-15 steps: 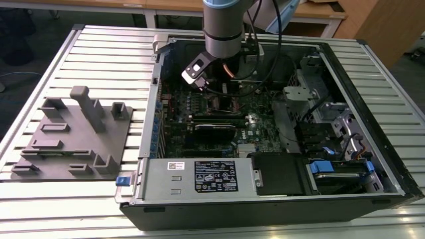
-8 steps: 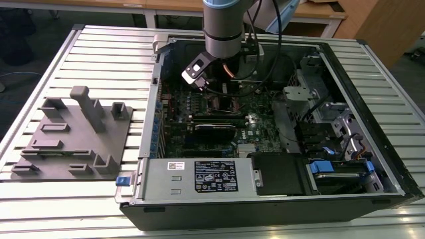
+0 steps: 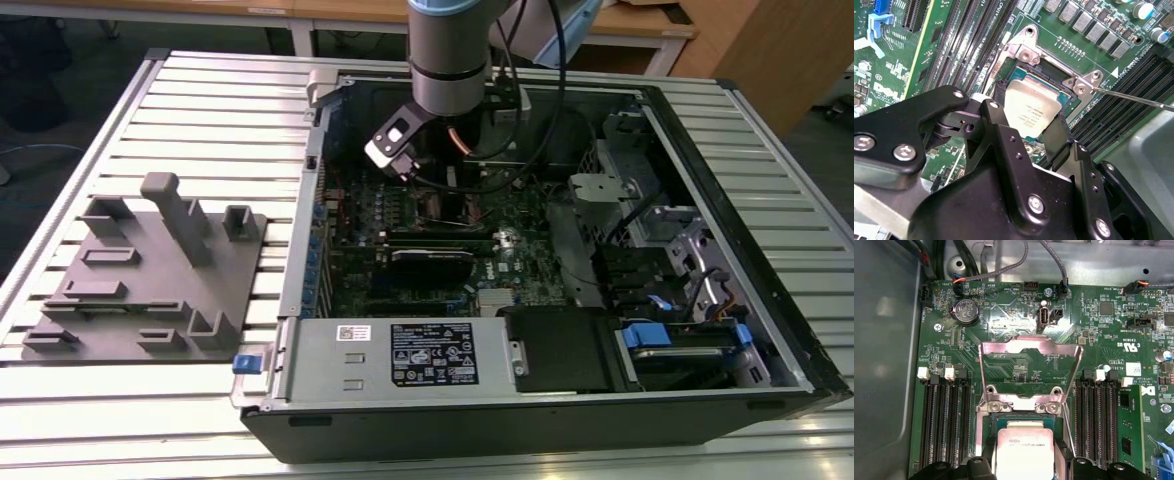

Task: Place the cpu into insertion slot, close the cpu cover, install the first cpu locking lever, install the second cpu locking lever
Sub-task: 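Place the cpu into insertion slot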

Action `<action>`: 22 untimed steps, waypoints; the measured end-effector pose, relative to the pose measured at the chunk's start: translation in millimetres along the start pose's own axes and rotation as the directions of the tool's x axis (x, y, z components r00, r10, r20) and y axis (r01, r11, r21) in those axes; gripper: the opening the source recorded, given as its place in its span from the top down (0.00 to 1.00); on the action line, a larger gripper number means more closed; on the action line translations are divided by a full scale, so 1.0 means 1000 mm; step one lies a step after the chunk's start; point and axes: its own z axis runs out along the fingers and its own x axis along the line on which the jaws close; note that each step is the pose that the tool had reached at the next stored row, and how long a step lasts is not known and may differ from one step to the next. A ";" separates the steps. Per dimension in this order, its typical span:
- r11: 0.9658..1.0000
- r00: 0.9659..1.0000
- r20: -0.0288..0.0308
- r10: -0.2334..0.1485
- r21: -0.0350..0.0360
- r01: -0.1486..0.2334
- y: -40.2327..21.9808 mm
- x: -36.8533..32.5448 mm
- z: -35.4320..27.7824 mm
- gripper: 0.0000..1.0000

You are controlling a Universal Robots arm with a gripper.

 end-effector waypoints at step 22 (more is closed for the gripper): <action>1.000 1.000 0.002 0.017 0.000 -0.017 -0.0010 0.0019 0.0012 0.46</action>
